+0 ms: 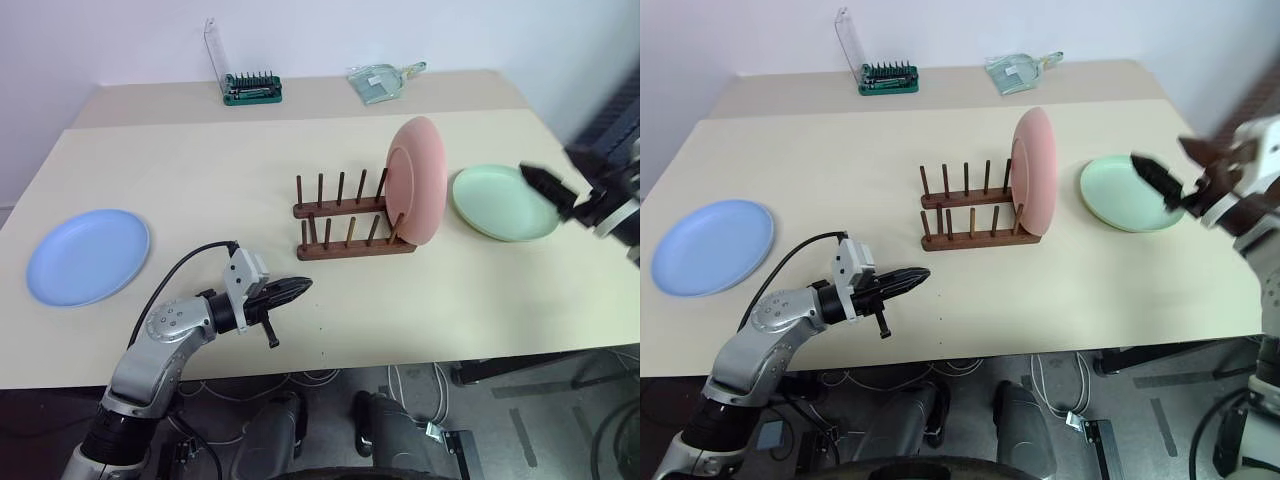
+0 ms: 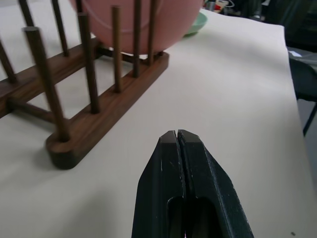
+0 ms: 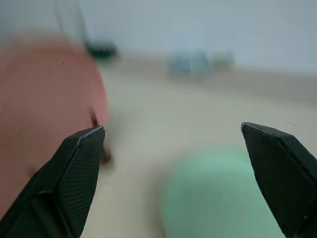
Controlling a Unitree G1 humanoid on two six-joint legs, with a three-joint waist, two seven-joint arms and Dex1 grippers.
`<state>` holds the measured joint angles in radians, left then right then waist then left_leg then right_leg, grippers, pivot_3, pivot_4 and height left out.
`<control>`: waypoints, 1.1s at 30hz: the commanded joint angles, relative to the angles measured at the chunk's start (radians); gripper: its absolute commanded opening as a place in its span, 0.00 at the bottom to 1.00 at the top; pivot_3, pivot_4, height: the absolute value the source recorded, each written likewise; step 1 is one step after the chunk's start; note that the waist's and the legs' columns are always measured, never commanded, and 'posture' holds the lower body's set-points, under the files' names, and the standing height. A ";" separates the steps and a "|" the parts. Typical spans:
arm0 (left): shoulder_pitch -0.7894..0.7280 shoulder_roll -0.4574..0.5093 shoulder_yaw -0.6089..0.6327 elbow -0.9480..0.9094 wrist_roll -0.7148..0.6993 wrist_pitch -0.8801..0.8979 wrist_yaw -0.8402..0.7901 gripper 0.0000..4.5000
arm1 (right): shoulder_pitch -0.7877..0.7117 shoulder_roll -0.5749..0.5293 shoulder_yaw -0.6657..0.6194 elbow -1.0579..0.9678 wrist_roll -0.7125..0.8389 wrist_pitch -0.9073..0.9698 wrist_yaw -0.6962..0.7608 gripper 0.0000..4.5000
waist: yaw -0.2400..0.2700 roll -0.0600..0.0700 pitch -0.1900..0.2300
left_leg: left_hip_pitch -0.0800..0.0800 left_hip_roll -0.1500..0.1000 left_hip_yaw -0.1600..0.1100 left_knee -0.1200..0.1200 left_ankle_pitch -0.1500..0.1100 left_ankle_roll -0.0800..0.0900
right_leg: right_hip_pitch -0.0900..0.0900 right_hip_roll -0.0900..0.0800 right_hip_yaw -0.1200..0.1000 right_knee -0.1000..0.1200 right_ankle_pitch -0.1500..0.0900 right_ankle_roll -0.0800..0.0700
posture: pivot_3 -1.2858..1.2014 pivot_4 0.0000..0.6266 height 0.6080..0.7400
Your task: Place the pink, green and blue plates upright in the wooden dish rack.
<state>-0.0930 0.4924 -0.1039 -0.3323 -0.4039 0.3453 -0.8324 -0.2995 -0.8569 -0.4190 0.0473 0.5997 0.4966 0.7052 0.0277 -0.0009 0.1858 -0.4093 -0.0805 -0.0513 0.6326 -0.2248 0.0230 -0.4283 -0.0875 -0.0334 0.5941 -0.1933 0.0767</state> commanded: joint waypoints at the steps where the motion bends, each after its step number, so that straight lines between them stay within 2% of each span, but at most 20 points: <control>1: -0.021 0.002 -0.005 -0.012 -0.002 -0.006 -0.008 0.00 | -0.017 -0.026 0.086 0.057 -0.152 -0.125 0.012 0.99 | -0.006 0.002 0.000 | 0.000 0.000 0.000 0.000 0.000 0.000 | 0.000 0.000 0.000 0.001 0.000 0.000 | 0.52 0.24 1.00; 3: -0.029 0.000 -0.012 -0.007 0.005 -0.008 -0.010 0.00 | -0.034 -0.015 0.218 0.149 -0.313 -0.228 -0.011 0.99 | -0.014 0.001 -0.001 | 0.001 0.001 0.001 0.000 0.000 0.000 | 0.001 0.000 -0.001 0.001 0.000 0.000 | 0.52 0.24 1.00; 8: -0.017 -0.001 -0.015 -0.021 0.007 -0.004 0.003 0.00 | -0.093 0.029 0.365 0.311 -0.502 -0.372 -0.052 0.99 | -0.016 0.001 -0.001 | 0.001 0.002 0.003 0.000 0.000 0.000 | 0.000 0.000 -0.001 0.001 0.002 -0.003 | 0.52 0.24 1.00; 14: -0.003 0.003 -0.015 -0.036 0.002 0.000 0.018 0.00 | -0.156 0.070 0.427 0.476 -0.608 -0.501 -0.094 0.99 | -0.015 0.000 -0.001 | 0.001 0.002 0.004 0.002 0.000 0.000 | 0.001 0.001 0.000 0.001 0.003 -0.003 | 0.52 0.24 1.00; 16: 0.002 0.005 -0.013 -0.041 0.003 0.000 0.022 0.00 | -0.175 0.072 0.443 0.532 -0.651 -0.549 -0.120 0.88 | -0.015 0.000 -0.001 | 0.001 0.002 0.004 0.003 0.000 0.000 | 0.001 0.001 0.000 0.001 0.003 -0.002 | 0.52 0.24 1.00; 18: 0.003 0.007 -0.013 -0.043 0.003 0.000 0.024 0.00 | -0.185 0.072 0.450 0.564 -0.673 -0.583 -0.135 0.71 | -0.015 0.000 -0.001 | 0.001 0.002 0.004 0.004 0.000 0.000 | 0.002 0.001 0.000 0.001 0.003 -0.002 | 0.52 0.24 1.00; 24: -0.003 0.007 -0.021 -0.040 0.001 0.001 0.026 0.00 | -0.197 0.079 0.434 0.610 -0.697 -0.624 -0.187 0.01 | -0.014 0.000 -0.001 | 0.001 0.002 0.004 0.004 0.000 0.000 | 0.002 0.001 0.000 0.001 0.004 -0.003 | 0.52 0.24 1.00; 29: -0.011 0.007 -0.026 -0.037 0.003 -0.001 0.024 0.00 | -0.176 0.065 0.418 0.572 -0.701 -0.641 -0.201 0.01 | -0.014 0.000 -0.001 | 0.001 0.002 0.003 0.004 0.000 0.000 | 0.002 0.001 0.000 0.002 0.004 -0.003 | 0.52 0.24 1.00; 33: -0.011 0.013 -0.019 -0.038 0.000 -0.004 0.023 0.00 | -0.135 0.022 0.290 0.336 -0.610 -0.602 -0.201 0.01 | -0.014 0.001 0.000 | 0.001 0.002 0.003 0.003 0.000 0.000 | 0.001 0.001 0.000 0.001 0.003 -0.003 | 0.52 0.24 1.00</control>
<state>-0.0938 0.5007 -0.1347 -0.3354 -0.4006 0.3462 -0.8048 -0.4120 -0.7864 -0.0394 0.4992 -0.0594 -0.1107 0.5151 0.0139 0.0002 0.1860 -0.4092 -0.0788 -0.0477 0.6359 -0.2247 0.0230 -0.4280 -0.0863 -0.0331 0.5956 -0.1897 0.0744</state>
